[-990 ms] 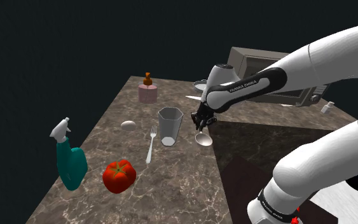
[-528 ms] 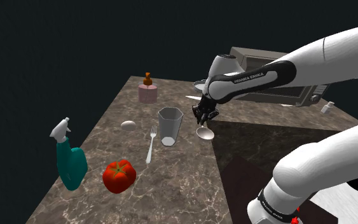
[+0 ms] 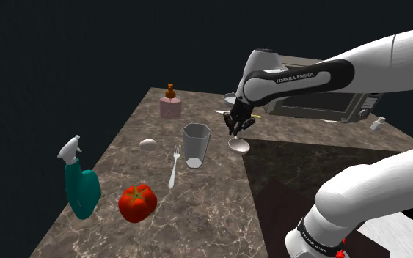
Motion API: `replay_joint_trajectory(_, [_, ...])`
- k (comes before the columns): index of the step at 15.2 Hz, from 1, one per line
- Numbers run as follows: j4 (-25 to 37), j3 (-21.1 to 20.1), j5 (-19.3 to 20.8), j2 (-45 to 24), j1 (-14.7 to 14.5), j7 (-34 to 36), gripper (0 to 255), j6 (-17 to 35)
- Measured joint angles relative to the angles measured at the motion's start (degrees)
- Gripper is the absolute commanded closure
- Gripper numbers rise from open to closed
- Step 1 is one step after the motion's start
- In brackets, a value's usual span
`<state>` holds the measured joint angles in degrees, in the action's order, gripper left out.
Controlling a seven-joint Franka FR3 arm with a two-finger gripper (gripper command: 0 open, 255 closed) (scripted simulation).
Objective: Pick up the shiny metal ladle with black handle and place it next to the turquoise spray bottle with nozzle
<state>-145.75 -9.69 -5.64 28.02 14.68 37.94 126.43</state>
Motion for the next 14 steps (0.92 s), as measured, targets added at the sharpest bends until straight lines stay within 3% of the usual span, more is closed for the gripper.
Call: replay_joint_trajectory(14, [9.1, 0.7, 0.5, 2.4, 0.2, 0.2, 255, -11.4])
